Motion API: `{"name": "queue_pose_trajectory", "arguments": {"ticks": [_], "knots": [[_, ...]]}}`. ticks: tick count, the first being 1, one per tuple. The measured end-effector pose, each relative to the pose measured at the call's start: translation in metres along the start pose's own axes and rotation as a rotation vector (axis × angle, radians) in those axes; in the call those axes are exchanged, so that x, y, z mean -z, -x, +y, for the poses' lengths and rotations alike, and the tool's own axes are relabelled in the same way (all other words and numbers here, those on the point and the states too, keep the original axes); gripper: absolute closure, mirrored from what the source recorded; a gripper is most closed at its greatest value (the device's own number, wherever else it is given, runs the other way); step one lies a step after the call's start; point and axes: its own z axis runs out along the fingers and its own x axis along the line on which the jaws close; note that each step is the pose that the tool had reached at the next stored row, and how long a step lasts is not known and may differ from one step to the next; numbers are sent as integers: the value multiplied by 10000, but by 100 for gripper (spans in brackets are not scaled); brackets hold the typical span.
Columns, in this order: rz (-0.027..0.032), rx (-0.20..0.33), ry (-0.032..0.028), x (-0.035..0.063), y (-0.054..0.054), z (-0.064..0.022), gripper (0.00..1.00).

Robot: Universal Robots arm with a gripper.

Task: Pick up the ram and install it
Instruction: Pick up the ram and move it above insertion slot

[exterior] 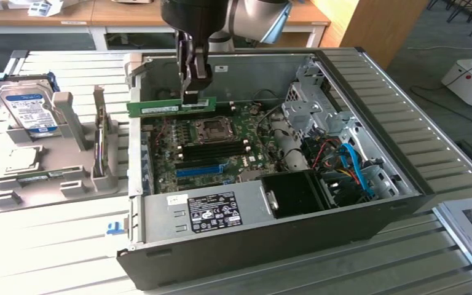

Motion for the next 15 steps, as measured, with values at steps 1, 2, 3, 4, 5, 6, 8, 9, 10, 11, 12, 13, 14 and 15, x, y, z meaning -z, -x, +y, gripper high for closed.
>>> {"name": "queue_pose_trajectory", "arguments": {"ticks": [1, 2, 3, 4, 5, 6, 8, 9, 10, 11, 12, 13, 14, 15], "knots": [[0, -2, 0, 0, 0, -2, 89], [-1, -2, 0, 0, 0, -11, 89], [0, -1, 0, 1, -1, -23, 89], [-1, -2, -1, 2, -1, -38, 89], [-1, -1, 0, 2, -2, -54, 89], [0, 0, -1, 4, -3, -70, 89], [0, -2, 0, 5, -4, -105, 89], [0, -2, 0, 6, -5, -122, 89], [0, -1, 0, 7, -6, -140, 89], [0, -1, 0, 8, -6, -158, 89], [0, -1, 0, 9, -7, -175, 89], [0, -1, -1, 10, -8, -195, 89], [0, -1, 0, 11, -9, -218, 89], [-1, 0, 0, 12, -10, -242, 89]]}}
